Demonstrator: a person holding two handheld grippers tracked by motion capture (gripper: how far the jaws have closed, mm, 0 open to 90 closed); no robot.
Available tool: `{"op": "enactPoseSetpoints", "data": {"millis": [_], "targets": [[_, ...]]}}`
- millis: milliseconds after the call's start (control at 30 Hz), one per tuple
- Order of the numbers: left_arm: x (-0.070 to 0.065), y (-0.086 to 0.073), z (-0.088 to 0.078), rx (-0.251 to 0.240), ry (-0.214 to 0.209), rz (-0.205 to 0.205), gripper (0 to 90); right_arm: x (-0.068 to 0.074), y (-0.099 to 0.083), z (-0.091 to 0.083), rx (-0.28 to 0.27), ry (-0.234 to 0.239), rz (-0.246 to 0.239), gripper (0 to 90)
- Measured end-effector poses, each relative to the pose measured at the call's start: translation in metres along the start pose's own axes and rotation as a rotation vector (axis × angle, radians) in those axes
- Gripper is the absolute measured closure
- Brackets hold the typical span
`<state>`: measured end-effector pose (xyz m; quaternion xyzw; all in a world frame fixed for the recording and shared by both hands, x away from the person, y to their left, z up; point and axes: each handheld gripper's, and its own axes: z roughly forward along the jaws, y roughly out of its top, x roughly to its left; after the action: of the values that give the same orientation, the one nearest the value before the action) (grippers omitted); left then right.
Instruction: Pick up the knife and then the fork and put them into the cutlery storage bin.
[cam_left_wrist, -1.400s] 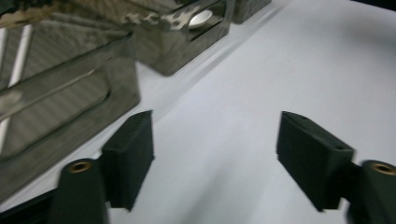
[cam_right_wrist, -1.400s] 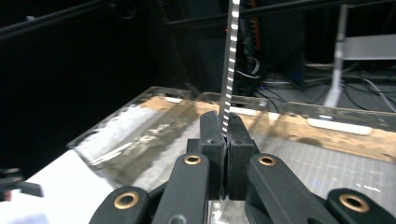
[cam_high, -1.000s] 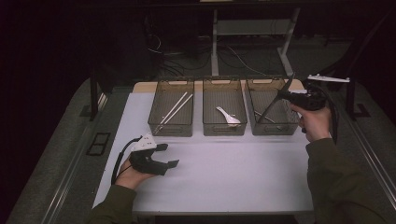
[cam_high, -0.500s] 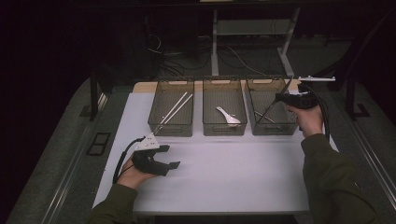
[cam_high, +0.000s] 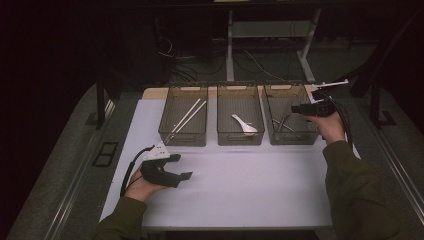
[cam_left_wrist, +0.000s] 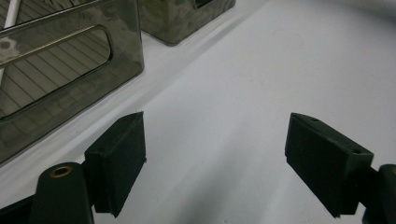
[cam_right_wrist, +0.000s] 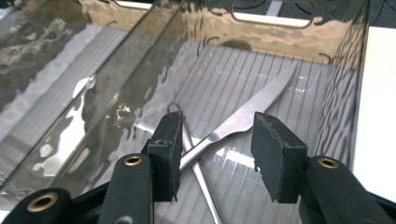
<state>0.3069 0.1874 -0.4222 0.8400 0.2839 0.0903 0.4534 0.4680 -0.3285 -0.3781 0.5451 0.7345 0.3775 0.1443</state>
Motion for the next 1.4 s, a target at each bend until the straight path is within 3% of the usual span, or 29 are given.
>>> {"op": "enactPoseSetpoints", "data": {"millis": [233, 667, 900, 1067, 1400], "targets": [[-0.001, 0.0, -0.001, -0.006, 0.01, 0.002, 17.7, 0.004, -0.002, -0.013, -0.044, 0.045, 0.006, 42.7], [-0.009, -0.002, -0.004, -0.023, 0.002, 0.011, 14.3, 0.029, -0.029, -0.051, -0.133, 0.122, -0.123, 30.1], [-0.018, -0.002, -0.002, -0.024, -0.012, 0.021, 13.9, 0.045, -0.059, -0.064, -0.158, 0.17, -0.193, 25.1], [-0.019, -0.003, -0.003, -0.027, -0.011, 0.024, 13.3, 0.056, -0.083, -0.07, -0.146, 0.211, -0.217, 19.0], [-0.019, -0.003, -0.004, -0.038, -0.001, 0.024, 7.7, 0.079, -0.134, -0.075, -0.152, 0.237, -0.291, 12.5]]}}
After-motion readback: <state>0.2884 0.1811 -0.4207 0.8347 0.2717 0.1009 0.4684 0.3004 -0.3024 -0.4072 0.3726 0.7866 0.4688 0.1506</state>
